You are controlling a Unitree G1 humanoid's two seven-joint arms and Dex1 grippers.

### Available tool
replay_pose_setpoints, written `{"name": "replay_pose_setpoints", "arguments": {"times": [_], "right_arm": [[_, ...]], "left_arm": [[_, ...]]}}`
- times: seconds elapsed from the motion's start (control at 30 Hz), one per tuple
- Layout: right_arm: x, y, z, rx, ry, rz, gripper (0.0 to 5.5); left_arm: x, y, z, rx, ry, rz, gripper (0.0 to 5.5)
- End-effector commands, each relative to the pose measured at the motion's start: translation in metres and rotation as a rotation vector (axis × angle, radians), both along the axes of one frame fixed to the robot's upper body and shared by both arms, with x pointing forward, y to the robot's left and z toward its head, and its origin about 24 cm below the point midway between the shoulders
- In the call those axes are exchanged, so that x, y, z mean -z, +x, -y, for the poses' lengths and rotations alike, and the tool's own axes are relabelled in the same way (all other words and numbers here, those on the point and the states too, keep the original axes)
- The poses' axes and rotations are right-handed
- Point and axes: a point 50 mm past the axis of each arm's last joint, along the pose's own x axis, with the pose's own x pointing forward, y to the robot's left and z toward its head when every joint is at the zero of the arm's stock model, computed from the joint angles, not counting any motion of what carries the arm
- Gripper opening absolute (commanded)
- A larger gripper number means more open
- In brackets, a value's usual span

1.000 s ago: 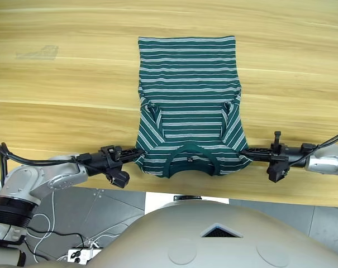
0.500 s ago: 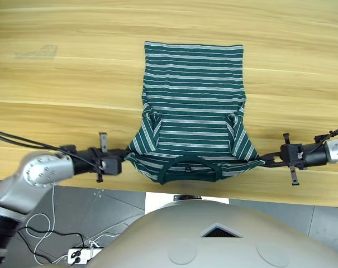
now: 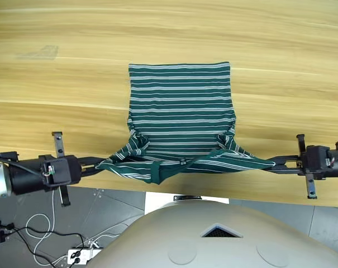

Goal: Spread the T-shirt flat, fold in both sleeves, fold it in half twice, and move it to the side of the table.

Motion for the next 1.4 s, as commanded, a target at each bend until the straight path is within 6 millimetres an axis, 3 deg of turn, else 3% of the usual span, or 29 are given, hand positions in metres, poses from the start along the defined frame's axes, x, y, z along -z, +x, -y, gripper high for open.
{"name": "replay_pose_setpoints", "arguments": {"times": [0.03,0.2,0.3,0.4,0.53,0.7,0.93,1.1,1.27,1.37,1.4], "right_arm": [[-0.008,-0.003,0.006,0.041,0.025,0.039,0.04],[-0.018,0.013,0.010,0.077,0.014,0.119,0.04],[-0.024,0.042,0.006,0.101,0.013,0.217,0.04],[-0.031,0.087,0.000,0.165,0.011,0.336,0.04],[-0.026,0.140,-0.021,0.227,0.023,0.444,0.04],[-0.001,0.179,-0.040,0.304,-0.001,0.484,0.04],[0.040,0.173,-0.047,0.281,-0.062,0.452,0.04],[0.065,0.168,-0.033,0.352,-0.150,0.446,0.04],[0.062,0.177,-0.036,0.432,-0.093,0.544,0.04],[0.053,0.186,-0.042,0.484,-0.042,0.609,0.00],[0.052,0.188,-0.044,0.498,-0.029,0.618,0.30]], "left_arm": [[-0.005,-0.008,-0.001,-0.014,-0.003,-0.026,0.00],[-0.008,0.006,-0.010,-0.039,0.007,-0.003,0.00],[-0.007,0.041,-0.019,-0.092,0.049,0.115,0.00],[-0.004,0.088,-0.032,-0.196,0.136,0.299,0.00],[0.005,0.141,-0.017,-0.260,0.068,0.436,0.00],[0.044,0.169,0.002,-0.251,0.042,0.402,0.00],[0.084,0.180,0.019,-0.223,0.038,0.355,0.00],[0.088,0.188,0.010,-0.306,0.007,0.380,0.00],[0.085,0.203,-0.001,-0.450,-0.058,0.409,0.00],[0.089,0.204,-0.002,-0.472,-0.068,0.402,0.63],[0.091,0.205,-0.002,-0.477,-0.070,0.399,0.78]]}}
